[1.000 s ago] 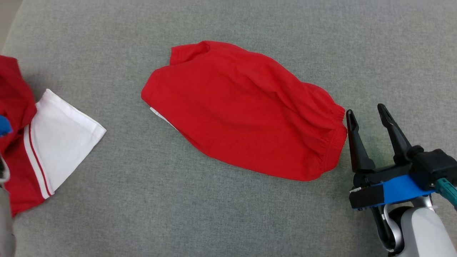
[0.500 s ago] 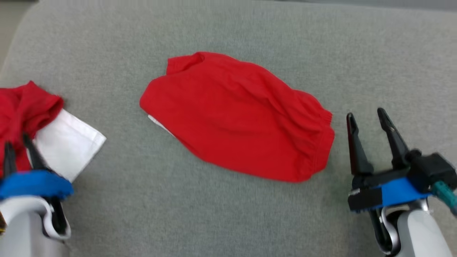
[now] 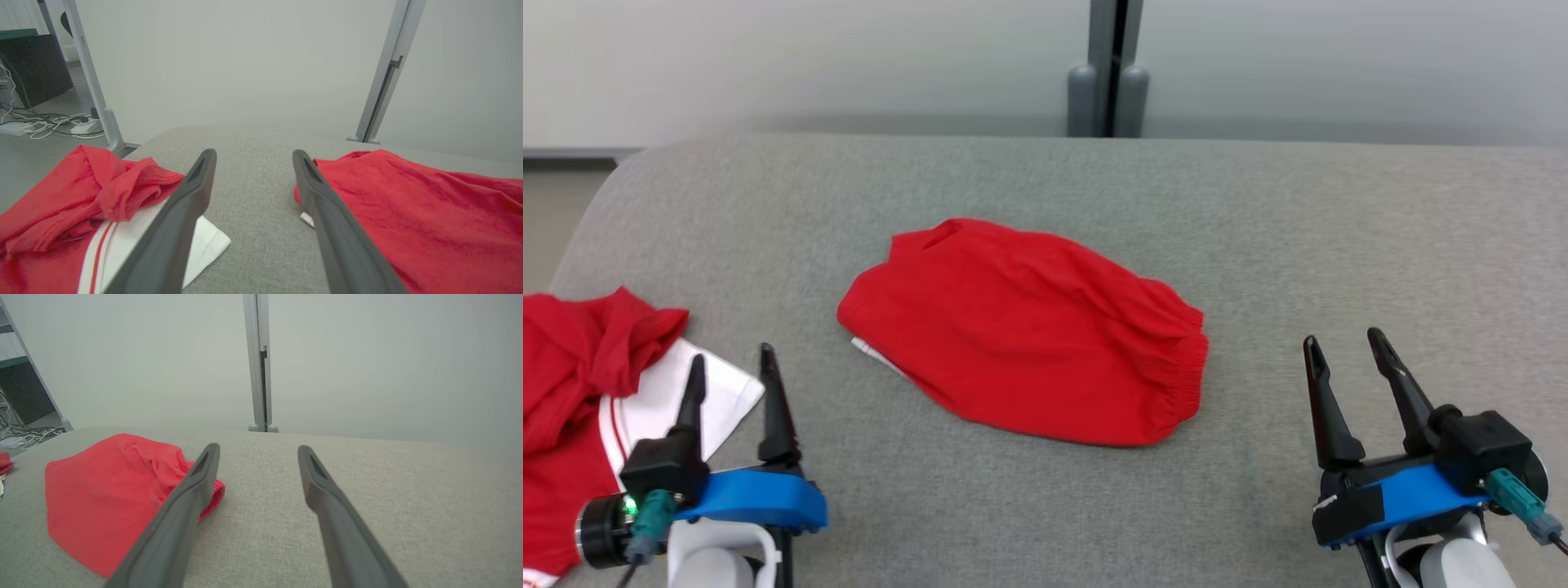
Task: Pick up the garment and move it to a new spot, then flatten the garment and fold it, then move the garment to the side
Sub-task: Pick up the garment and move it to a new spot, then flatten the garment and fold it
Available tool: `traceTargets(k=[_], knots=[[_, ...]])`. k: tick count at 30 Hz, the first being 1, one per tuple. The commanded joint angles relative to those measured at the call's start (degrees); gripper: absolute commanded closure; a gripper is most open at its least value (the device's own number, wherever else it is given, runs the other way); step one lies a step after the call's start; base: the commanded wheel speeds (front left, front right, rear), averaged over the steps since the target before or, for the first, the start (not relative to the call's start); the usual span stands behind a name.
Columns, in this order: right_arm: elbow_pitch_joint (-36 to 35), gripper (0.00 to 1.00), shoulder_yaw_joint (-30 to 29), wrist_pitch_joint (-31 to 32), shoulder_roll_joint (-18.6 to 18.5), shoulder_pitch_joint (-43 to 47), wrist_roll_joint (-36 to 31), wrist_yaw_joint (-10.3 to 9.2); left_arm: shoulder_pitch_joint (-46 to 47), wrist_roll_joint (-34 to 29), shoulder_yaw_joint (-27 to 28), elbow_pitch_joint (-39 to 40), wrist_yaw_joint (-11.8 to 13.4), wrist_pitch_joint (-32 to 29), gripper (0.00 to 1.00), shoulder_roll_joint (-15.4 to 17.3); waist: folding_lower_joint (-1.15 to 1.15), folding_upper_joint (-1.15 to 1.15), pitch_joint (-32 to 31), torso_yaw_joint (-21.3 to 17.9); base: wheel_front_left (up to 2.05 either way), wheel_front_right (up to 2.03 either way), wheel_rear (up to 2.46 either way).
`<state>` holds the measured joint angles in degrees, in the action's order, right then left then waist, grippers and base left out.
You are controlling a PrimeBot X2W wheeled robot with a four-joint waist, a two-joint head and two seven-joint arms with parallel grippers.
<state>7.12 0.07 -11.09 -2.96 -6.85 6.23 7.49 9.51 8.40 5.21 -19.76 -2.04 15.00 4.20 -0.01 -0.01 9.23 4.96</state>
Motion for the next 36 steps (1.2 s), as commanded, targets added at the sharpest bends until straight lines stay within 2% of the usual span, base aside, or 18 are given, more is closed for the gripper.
traceTargets(k=[1,7,17,36], knots=[[0.2,0.00,-0.1,0.2,0.0,0.9,0.4,0.01,-0.9,-0.6,-1.1,1.0,0.2,0.3,0.00,-0.3,0.01,0.01,-2.0,-1.8,0.00,0.00,0.00],[0.6,0.00,0.0,0.4,0.0,3.3,1.3,0.01,-3.4,-2.7,-4.9,3.3,-0.3,-0.6,0.00,-0.3,0.01,0.01,-4.7,-4.0,0.00,0.00,0.00],[0.7,0.00,0.6,1.0,0.0,6.2,2.8,0.01,-7.7,-3.3,-6.8,5.4,-0.7,-3.6,0.00,0.9,0.01,0.01,-7.7,-6.4,0.00,0.00,0.00],[0.4,0.00,0.6,1.1,0.0,5.8,3.0,0.01,-7.2,-2.8,-7.9,8.4,0.3,-4.8,0.00,1.8,0.01,0.01,-6.5,-6.4,0.00,0.00,0.00]])
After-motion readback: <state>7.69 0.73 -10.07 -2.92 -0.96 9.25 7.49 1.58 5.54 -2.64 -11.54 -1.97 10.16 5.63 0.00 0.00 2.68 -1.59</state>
